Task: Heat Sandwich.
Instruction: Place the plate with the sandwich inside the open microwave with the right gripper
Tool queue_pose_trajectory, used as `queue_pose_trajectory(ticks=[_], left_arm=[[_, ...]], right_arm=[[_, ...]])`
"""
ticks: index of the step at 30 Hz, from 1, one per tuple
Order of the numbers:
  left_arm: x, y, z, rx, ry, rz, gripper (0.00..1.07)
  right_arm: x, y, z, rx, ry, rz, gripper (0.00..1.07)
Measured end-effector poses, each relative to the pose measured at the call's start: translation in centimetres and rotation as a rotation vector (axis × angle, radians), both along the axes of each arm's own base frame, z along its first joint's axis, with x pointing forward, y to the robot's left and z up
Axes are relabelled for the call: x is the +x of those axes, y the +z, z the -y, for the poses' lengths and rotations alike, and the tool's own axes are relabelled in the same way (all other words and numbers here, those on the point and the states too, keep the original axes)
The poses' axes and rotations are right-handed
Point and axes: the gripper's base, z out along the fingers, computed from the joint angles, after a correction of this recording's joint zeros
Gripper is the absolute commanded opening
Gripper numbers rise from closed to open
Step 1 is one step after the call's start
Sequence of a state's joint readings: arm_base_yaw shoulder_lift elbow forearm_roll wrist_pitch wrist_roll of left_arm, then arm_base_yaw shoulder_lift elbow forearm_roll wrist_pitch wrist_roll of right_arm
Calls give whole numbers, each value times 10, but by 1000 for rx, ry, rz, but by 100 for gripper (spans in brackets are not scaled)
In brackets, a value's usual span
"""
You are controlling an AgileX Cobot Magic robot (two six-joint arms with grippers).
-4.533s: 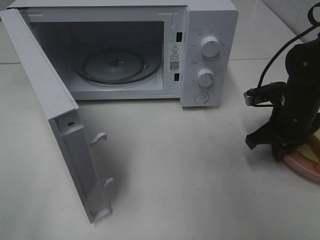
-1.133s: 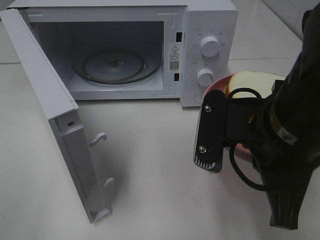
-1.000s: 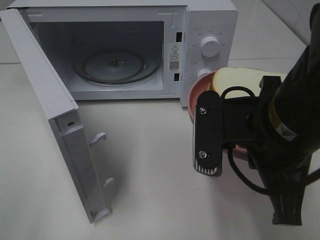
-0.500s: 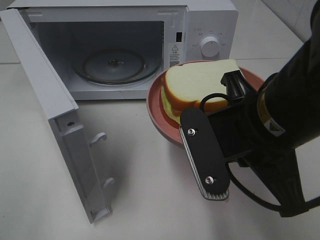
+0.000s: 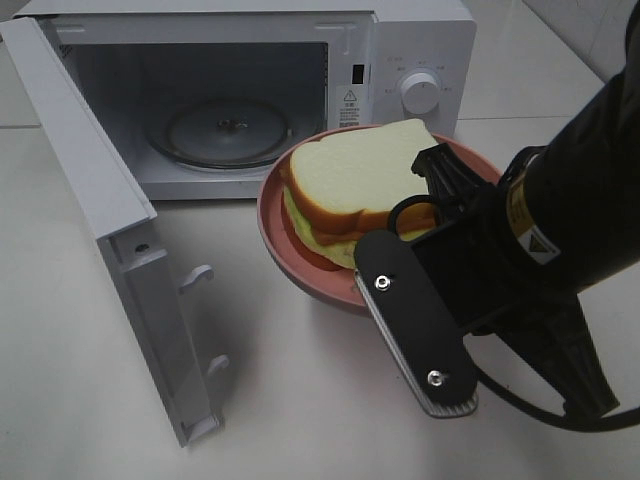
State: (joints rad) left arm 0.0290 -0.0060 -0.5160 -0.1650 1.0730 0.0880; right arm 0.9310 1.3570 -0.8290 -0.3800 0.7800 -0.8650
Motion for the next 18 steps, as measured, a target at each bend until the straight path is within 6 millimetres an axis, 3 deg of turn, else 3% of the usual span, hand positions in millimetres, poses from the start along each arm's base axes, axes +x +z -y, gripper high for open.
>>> queue_pose_trajectory(ticks=[18], left_arm=[[0,0,0,0,0,0,97]], right_arm=[[35,-3,37,-57,258,-61,0]])
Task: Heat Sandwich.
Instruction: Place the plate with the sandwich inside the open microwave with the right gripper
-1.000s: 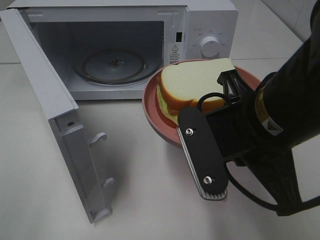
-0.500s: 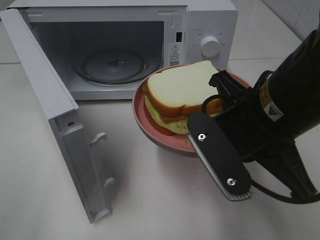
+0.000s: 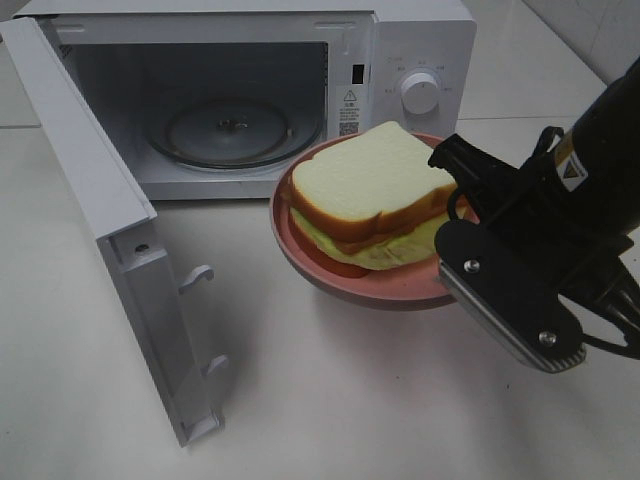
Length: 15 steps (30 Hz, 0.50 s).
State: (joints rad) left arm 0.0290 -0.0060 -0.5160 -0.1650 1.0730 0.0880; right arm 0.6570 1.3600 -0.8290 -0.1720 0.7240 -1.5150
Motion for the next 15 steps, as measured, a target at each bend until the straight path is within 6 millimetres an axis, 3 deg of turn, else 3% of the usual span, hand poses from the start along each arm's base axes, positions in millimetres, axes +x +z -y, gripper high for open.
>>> queue_pose_trajectory(ticks=[9,15], left_arm=[[0,0,0,0,0,0,97],[0,0,0,0,0,0,97]], right_arm=[[4,0,1,30,2,7,0],[10,-11,-5,41,-1,-8,0]])
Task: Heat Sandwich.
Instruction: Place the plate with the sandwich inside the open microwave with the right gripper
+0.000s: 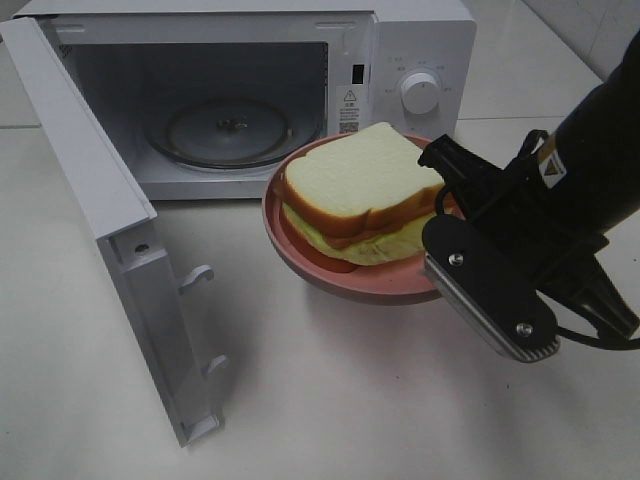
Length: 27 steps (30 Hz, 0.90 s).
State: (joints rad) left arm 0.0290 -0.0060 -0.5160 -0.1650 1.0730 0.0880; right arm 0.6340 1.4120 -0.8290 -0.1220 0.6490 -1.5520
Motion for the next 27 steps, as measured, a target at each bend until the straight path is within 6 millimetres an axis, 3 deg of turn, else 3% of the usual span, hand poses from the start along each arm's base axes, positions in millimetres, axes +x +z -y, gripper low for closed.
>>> queue_pose_trajectory(ticks=[6,16,27], left_arm=[[0,0,0,0,0,0,97],[0,0,0,0,0,0,97],[0,0,0,0,0,0,97]], right_arm=[[7,-10,-6,7,10,3,0],[12,-7,-10,35,32,48,0],[26,-11,-34,48,54,32,0]])
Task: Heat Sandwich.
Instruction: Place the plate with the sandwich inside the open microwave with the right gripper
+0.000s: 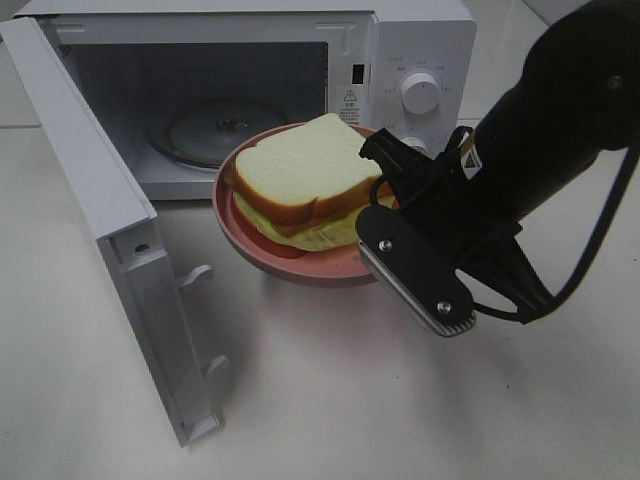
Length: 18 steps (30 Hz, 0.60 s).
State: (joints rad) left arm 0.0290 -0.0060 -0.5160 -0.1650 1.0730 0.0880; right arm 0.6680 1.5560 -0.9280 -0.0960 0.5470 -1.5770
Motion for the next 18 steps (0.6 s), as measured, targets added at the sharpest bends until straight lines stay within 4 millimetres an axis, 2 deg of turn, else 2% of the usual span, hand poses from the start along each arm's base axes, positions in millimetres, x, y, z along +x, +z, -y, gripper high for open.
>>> queue_pose_trajectory(ticks=[11,18], left_arm=[[0,0,0,0,0,0,97],[0,0,0,0,0,0,97]], right_arm=[[13,-3,-21,14,32,-12,0],[30,-1,-39,47,55,-18,0]])
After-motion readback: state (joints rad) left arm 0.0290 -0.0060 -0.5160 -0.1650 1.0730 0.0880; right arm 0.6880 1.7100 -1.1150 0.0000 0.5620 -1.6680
